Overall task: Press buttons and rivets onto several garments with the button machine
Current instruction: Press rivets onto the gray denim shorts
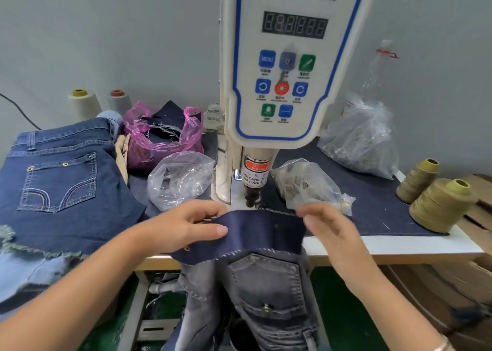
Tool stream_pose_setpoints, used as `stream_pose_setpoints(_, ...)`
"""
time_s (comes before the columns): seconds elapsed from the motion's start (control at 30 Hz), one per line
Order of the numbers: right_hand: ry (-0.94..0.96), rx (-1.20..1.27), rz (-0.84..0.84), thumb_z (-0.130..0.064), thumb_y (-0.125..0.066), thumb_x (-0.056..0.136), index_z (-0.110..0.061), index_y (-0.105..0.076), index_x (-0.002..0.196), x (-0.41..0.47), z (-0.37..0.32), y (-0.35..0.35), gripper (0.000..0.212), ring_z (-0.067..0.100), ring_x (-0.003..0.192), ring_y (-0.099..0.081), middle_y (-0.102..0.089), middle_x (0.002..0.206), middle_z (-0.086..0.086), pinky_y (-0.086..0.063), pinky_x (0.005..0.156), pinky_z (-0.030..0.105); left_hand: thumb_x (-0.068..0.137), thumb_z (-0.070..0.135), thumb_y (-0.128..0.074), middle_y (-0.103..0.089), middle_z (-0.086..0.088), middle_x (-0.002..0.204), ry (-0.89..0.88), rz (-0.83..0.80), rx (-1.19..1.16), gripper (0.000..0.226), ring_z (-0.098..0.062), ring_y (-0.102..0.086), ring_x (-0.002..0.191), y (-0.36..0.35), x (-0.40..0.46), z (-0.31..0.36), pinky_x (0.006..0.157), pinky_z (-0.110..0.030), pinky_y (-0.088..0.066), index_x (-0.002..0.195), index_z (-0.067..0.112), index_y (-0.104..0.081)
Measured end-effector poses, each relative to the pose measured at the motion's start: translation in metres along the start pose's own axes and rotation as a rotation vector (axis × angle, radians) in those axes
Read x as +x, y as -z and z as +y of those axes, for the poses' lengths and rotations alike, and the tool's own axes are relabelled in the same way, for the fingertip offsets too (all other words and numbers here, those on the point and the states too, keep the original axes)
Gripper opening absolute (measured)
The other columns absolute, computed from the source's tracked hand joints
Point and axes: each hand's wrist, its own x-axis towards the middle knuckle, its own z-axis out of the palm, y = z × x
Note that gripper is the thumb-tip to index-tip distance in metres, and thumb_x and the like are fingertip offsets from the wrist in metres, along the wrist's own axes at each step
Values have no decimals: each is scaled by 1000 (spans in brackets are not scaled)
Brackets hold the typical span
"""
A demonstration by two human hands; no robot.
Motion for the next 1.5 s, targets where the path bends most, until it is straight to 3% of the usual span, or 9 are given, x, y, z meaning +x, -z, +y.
stream_pose_setpoints(0.07, 3, -141, 199, -22, -62, 89, -22, -68, 89, 9, 8, 16, 6, 1, 86, -61, -69, 87, -13, -43, 71, 8, 76, 32, -68, -56, 1, 85, 44, 93, -35, 33, -6, -54, 77, 21, -5, -5, 66, -15, -44, 90, 2, -60)
stream_pose_setpoints(0.17, -2, -708, 294, -28, -63, 90, -22, -71, 85, 46, 23, 39, 11, 18, 101, -50, -60, 100, -5, -36, 87, 30, 88, 18, -65, -64, 6, 83, 57, 179, -9, 4, 1, -60, 76, 49, -8, -15, 69, -10, -45, 89, 14, -64)
stream_pose_setpoints(0.3, 123, -1303, 153, -39, -59, 90, -33, -75, 93, 98, 33, 44, 17, 23, 122, -30, -45, 130, -1, -15, 94, 34, 93, 0, -56, -68, -2, 89, 173, 366, 271, 14, -12, -60, 86, 66, -2, -44, 78, -25, -44, 92, 12, -63)
stream_pose_setpoints(0.43, 131, -1580, -23, -42, -49, 91, -47, -67, 99, 134, 42, 29, 21, 24, 118, -26, -35, 136, -3, -19, 95, 39, 90, 10, -58, -61, 8, 79, 244, 455, 600, 21, -16, -57, 80, 52, 6, -62, 70, -25, -39, 76, 26, -55)
stream_pose_setpoints(0.53, 129, -1725, -55, -40, -46, 93, -36, -64, 113, 147, 50, 26, 28, 24, 115, -29, -37, 132, -2, -24, 95, 39, 90, 17, -58, -60, 7, 78, 267, 490, 648, 24, -20, -56, 81, 38, 11, -68, 73, -33, -42, 73, 30, -47)
stream_pose_setpoints(0.67, 102, -1780, -33, -35, -45, 92, -26, -62, 117, 152, 55, 19, 31, 23, 109, -34, -42, 124, -1, -26, 90, 37, 91, 22, -57, -59, 0, 72, 273, 575, 648, 29, -27, -55, 76, 26, 10, -78, 73, -41, -44, 69, 29, -38)
stream_pose_setpoints(0.93, 95, -1884, -38, -29, -58, 84, -25, -64, 109, 151, 56, 4, 26, 22, 106, -36, -42, 114, -1, -27, 89, 36, 90, 20, -60, -52, 8, 67, 180, 665, 527, 30, -18, -46, 67, 24, 5, -79, 73, -40, -44, 69, 33, -42)
stream_pose_setpoints(1.33, 111, -1705, 11, -30, -48, 91, -26, -66, 98, 150, 65, 14, 20, 21, 106, -38, -46, 112, -1, -23, 93, 39, 90, 24, -58, -63, 4, 76, 221, 646, 569, 13, -24, -57, 77, 23, 6, -82, 75, -41, -48, 79, 27, -51)
stream_pose_setpoints(1.5, 32, -1681, -50, -26, -48, 89, -29, -66, 99, 152, 61, 11, 20, 22, 108, -36, -43, 115, -1, -22, 96, 41, 91, 26, -57, -64, 8, 79, 235, 637, 594, 18, -22, -58, 79, 23, 7, -84, 72, -37, -45, 78, 36, -48)
